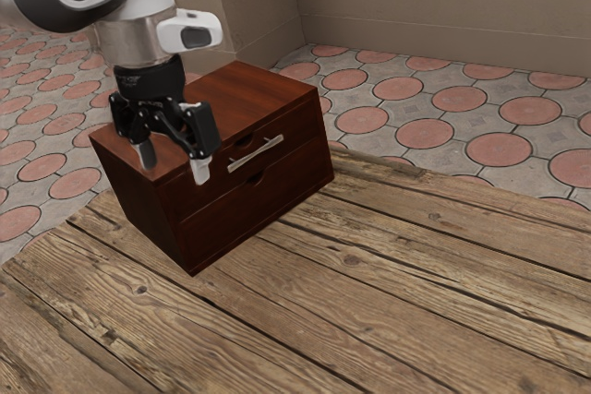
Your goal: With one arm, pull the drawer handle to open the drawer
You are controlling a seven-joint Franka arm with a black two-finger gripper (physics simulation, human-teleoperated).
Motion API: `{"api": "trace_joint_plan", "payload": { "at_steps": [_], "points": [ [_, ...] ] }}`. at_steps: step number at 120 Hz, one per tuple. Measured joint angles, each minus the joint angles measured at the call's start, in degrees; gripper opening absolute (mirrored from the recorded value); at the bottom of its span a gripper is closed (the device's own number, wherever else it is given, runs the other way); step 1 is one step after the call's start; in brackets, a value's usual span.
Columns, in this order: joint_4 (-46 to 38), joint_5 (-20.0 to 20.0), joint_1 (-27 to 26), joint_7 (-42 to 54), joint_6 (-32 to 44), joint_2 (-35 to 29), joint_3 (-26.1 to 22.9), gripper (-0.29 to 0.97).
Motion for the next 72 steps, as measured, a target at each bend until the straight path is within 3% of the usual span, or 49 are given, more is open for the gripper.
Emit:
{"api": "trace_joint_plan", "payload": {
  "at_steps": [25,62,72],
  "points": [
    [0.0,0.0,1.7,-0.9,5.7,0.0,0.0,0.68],
    [0.2,0.1,1.1,-1.7,8.3,0.0,-0.1,0.68],
    [5.8,0.3,0.6,-1.9,7.2,-0.4,-0.3,0.68]
  ]
}}
